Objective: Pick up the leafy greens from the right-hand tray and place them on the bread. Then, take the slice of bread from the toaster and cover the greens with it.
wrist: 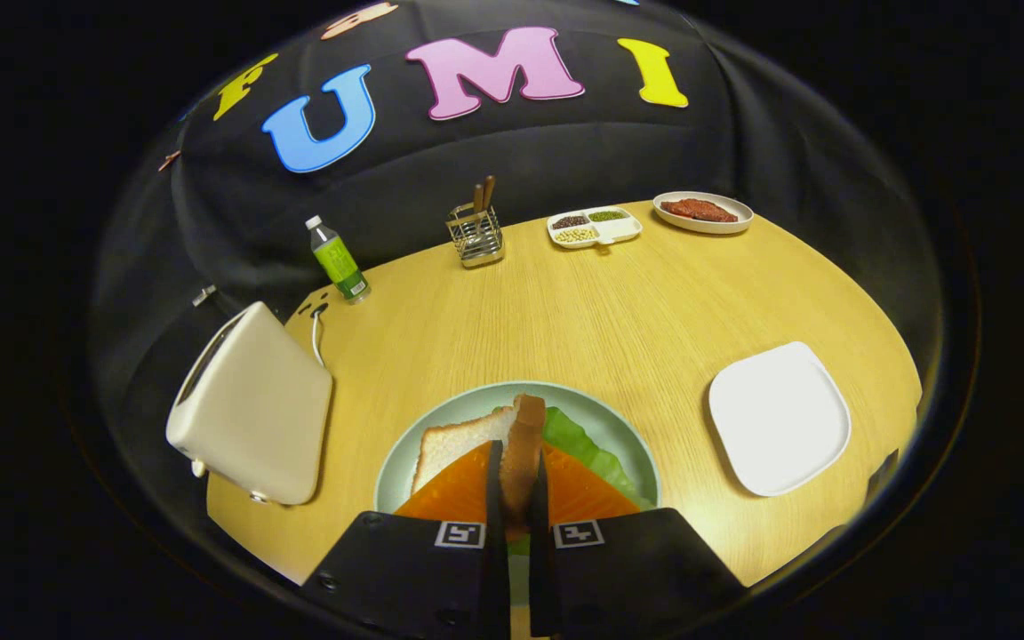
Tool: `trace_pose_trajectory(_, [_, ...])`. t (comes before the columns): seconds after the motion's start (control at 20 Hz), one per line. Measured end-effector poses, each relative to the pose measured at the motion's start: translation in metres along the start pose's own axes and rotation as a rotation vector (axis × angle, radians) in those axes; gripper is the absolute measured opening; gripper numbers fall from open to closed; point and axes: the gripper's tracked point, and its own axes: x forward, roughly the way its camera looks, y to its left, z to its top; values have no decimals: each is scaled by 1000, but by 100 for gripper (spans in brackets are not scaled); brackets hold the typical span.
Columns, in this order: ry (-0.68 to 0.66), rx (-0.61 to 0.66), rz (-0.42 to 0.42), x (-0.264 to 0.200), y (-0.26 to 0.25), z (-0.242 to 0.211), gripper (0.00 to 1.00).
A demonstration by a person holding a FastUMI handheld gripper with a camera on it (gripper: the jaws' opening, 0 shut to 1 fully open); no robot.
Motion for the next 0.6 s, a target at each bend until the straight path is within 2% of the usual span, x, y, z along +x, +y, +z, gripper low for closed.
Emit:
trace_pose_trajectory(0.25, [16, -107, -17, 4, -9, -4, 23])
trace_pose_trajectory(0.35, [21, -145, -76, 4, -22, -4, 34])
trace_pose_trajectory(0.4, [35, -175, -117, 2, -34, -7, 50])
trace_pose_trajectory(0.5, [20, -189, -133, -1, -38, -2, 84])
trace_pose_trajectory(0.6, [17, -193, -141, -3, -42, 0, 96])
